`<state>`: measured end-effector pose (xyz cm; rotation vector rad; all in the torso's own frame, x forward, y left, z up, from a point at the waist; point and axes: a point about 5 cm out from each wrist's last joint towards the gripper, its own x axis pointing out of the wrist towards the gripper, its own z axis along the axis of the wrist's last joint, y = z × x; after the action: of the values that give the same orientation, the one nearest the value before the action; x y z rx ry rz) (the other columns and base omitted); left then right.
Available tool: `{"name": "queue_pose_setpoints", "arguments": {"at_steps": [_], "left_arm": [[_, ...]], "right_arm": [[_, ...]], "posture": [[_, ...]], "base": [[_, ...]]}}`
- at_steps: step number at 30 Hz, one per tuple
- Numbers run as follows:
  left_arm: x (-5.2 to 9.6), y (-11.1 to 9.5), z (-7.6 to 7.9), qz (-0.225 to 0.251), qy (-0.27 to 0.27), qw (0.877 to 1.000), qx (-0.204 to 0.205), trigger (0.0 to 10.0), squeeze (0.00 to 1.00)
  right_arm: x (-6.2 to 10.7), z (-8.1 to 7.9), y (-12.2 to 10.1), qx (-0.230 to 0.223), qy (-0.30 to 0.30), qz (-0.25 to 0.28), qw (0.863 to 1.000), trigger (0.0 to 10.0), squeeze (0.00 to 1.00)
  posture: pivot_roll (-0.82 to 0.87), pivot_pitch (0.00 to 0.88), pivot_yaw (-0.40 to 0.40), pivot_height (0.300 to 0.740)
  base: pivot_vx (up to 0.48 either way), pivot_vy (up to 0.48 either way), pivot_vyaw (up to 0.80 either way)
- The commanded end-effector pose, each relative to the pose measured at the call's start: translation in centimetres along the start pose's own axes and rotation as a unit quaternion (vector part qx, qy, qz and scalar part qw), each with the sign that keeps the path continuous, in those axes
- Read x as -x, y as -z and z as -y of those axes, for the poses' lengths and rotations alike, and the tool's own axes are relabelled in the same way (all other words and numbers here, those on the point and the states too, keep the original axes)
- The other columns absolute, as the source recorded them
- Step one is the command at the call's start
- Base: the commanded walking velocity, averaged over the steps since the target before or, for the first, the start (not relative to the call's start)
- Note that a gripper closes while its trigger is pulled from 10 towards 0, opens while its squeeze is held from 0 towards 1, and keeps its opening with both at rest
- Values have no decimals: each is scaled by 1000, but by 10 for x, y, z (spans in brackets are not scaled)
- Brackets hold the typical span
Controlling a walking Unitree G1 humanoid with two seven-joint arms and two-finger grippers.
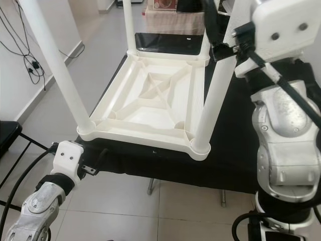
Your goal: Building children table
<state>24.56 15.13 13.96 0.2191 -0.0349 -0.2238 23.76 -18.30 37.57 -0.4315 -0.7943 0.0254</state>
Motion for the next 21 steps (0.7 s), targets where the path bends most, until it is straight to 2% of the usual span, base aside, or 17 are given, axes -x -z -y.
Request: {"name": "queue_pose_setpoints", "arguments": {"at_steps": [1,2,5,8,10,11,13,17,18,19,20,21], "left_arm": [[1,4,-5,-7,-5,1000,-4,10000,0],[1,4,-5,-7,-5,1000,-4,10000,0],[1,4,-5,-6,-7,1000,-4,10000,0],[1,4,-5,-6,-7,1000,-4,10000,0],[2,3,-5,-5,-9,1000,-4,10000,0],[2,3,-5,-5,-9,1000,-4,10000,0],[3,3,-5,-4,-13,1000,-4,10000,0],[3,3,-6,-4,-16,1000,-4,10000,0],[4,2,-7,-3,-21,1000,-4,10000,0],[4,2,-7,-3,-21,1000,-4,10000,0],[4,2,-9,-2,-26,1000,-3,10000,0],[5,2,-9,-1,-30,1000,-3,10000,0]], "right_arm": [[4,-2,2,-17,4,-11,1000,10000,0],[4,-2,2,-17,4,-11,1000,10000,0],[7,-17,11,-48,-20,-41,998,10000,0],[7,-17,11,-48,-20,-41,998,10000,0],[14,-31,24,-79,-38,-89,992,10000,0],[14,-31,24,-79,-38,-89,992,10000,0],[19,-38,32,-93,-44,-124,987,10000,0],[21,-39,36,-98,-43,-137,985,10000,0],[22,-40,39,-101,-40,-151,983,1569,0],[22,-40,39,-101,-40,-151,983,1569,0],[23,-40,42,-107,-36,-160,981,0,0],[23,-39,43,-110,-34,-165,980,0,0]], "posture": [[-78,113,32,740],[-78,113,32,740],[-72,112,25,740],[-72,112,25,740],[-66,111,14,740],[-66,111,14,740],[-66,111,9,740],[-65,111,6,740],[-64,113,2,740],[-64,113,2,740],[-64,114,-2,740],[-64,114,-2,740]], "base": [[0,0,0],[0,0,0],[0,0,0],[0,0,0],[0,0,0],[0,0,0],[0,0,0],[0,0,0],[0,0,0],[0,0,0],[0,0,0],[0,0,0]]}}
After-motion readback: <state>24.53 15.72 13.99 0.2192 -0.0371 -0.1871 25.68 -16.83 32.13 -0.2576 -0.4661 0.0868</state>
